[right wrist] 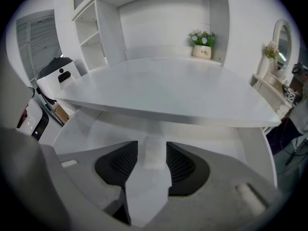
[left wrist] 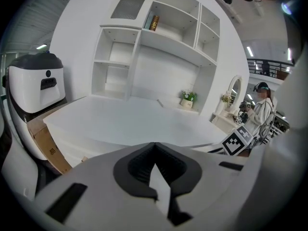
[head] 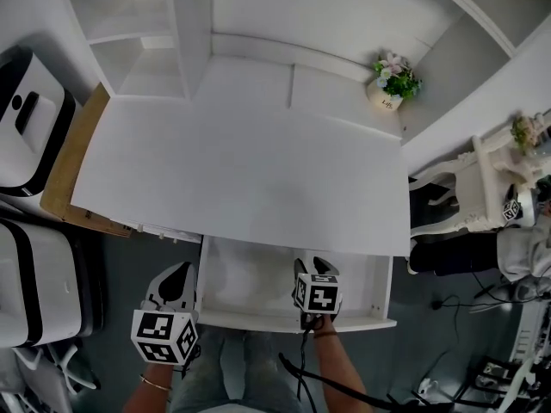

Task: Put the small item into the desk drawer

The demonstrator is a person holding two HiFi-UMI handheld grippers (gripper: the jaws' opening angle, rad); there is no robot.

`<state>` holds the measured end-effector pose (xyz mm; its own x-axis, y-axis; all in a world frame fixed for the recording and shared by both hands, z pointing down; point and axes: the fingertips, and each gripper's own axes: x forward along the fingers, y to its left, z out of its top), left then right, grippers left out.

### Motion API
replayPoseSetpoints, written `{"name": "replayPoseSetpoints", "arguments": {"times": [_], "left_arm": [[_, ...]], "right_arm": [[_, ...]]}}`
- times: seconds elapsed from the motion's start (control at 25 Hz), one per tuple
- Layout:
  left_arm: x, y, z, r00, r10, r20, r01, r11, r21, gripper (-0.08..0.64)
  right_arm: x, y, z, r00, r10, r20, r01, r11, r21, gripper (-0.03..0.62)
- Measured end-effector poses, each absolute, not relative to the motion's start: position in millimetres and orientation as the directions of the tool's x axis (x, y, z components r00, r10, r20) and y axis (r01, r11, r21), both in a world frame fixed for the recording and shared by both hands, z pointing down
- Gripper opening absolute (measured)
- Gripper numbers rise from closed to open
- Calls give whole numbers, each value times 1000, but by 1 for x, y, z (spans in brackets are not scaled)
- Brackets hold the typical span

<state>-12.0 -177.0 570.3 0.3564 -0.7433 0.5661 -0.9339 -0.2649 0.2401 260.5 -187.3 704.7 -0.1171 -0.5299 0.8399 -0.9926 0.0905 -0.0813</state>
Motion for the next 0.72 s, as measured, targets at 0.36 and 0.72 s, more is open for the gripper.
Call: {"name": "replayPoseSetpoints", "arguments": {"times": [0.36,0.72], "left_arm": [[13,-182,536,414,-755,508,-910,-328,253,-3],[48,-180,492,491,-759,428,-871,-408,275,-3]], "right_arm": [[264,-172,633,-109,-635,765,-994,75,-79,161],[280,-147,542,-40,-770,636,-999,9,-53,11]]}}
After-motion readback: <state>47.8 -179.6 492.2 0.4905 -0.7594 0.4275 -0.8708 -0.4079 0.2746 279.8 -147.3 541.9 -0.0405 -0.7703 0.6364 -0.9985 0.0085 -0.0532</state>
